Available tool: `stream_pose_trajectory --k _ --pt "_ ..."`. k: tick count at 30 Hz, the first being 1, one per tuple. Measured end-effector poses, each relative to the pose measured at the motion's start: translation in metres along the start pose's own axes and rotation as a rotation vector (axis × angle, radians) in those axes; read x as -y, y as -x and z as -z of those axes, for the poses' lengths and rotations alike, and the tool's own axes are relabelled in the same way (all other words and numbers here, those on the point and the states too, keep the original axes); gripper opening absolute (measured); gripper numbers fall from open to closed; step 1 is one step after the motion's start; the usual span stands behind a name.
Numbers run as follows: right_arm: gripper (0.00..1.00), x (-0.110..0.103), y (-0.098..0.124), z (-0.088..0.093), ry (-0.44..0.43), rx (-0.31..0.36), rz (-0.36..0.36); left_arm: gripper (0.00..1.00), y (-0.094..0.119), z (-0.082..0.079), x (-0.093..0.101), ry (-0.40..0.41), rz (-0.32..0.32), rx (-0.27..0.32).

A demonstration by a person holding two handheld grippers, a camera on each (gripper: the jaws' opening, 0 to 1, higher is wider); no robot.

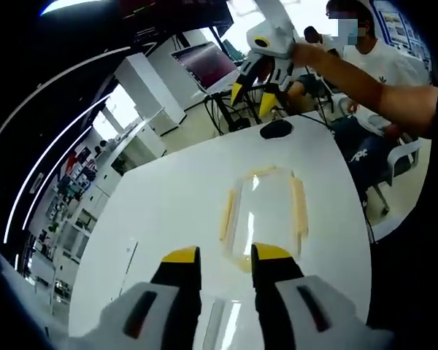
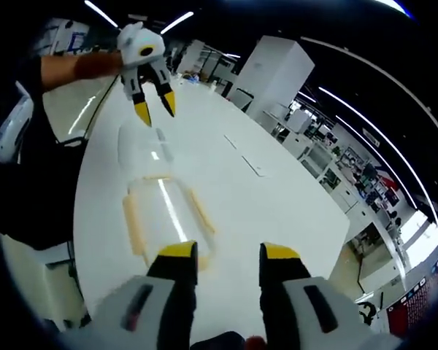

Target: Snap each plastic latch of the storage box into its locked position after aligning the lid with the box until every specified latch is closed and the lid sits flush.

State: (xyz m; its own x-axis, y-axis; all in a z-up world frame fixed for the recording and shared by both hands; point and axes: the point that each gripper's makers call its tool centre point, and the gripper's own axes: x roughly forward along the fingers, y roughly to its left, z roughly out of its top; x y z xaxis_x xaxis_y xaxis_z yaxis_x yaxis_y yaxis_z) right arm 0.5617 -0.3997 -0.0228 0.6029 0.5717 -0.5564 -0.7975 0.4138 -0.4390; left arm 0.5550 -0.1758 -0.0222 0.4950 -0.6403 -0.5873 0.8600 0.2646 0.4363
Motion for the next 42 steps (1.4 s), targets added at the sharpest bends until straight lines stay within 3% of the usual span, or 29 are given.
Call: stream_pose_trajectory --k 4,6,8,10,12,13,16,17,19,20,21,22,24,32,42 --pt "0.00 0.009 0.004 0.004 -0.011 0.001 0.027 0.19 -0.005 -0.002 -0.002 -0.006 -0.020 -0.017" --pt "0.00 0.015 0.007 0.002 -0.017 0.011 0.049 0.17 -0.003 -0.006 -0.006 0.000 -0.032 -0.009" --pt "0.04 0.014 0.007 0.004 -0.036 0.003 0.030 0.27 -0.004 -0.009 -0.006 -0.009 -0.041 -0.007" --pt "0.19 0.014 0.006 0.005 -0.032 0.000 0.030 0.43 -0.005 -0.010 -0.007 -0.010 -0.038 -0.012" --pt "0.28 0.013 0.004 0.007 -0.028 -0.001 0.022 0.49 -0.005 -0.013 -0.009 -0.017 -0.049 0.006" --pt "0.39 0.013 0.004 0.007 -0.027 -0.001 0.021 0.53 -0.006 -0.014 -0.010 -0.019 -0.053 0.011" --pt "0.94 0.012 0.001 0.009 -0.021 -0.005 0.013 0.73 -0.006 -0.014 -0.010 -0.013 -0.045 0.014" --pt "0.98 0.011 0.000 0.010 -0.018 -0.007 0.010 0.83 -0.007 -0.014 -0.010 -0.010 -0.038 0.013" --pt "1.00 0.010 -0.002 0.011 -0.010 -0.008 0.006 1.00 -0.008 -0.013 -0.008 -0.006 -0.025 0.008" --pt "1.00 0.010 -0.003 0.011 -0.006 -0.006 0.007 0.98 -0.008 -0.012 -0.007 -0.006 -0.019 0.004" --pt "1.00 0.004 -0.008 0.021 0.027 -0.057 -0.013 0.99 -0.014 -0.004 0.009 0.018 0.078 -0.013" --pt "1.00 0.005 -0.009 0.021 0.085 -0.059 -0.025 0.99 -0.015 -0.001 0.010 0.024 0.078 -0.024" --pt "1.00 -0.002 -0.012 0.022 0.043 -0.054 -0.066 0.99 -0.019 0.010 0.016 0.006 0.090 -0.061" --pt "1.00 0.002 -0.014 0.016 0.102 -0.045 -0.082 0.99 -0.018 0.009 0.010 0.019 0.075 -0.064" --pt "0.99 -0.001 -0.023 0.019 0.215 -0.111 -0.159 1.00 -0.022 0.011 0.004 0.009 0.088 -0.078"
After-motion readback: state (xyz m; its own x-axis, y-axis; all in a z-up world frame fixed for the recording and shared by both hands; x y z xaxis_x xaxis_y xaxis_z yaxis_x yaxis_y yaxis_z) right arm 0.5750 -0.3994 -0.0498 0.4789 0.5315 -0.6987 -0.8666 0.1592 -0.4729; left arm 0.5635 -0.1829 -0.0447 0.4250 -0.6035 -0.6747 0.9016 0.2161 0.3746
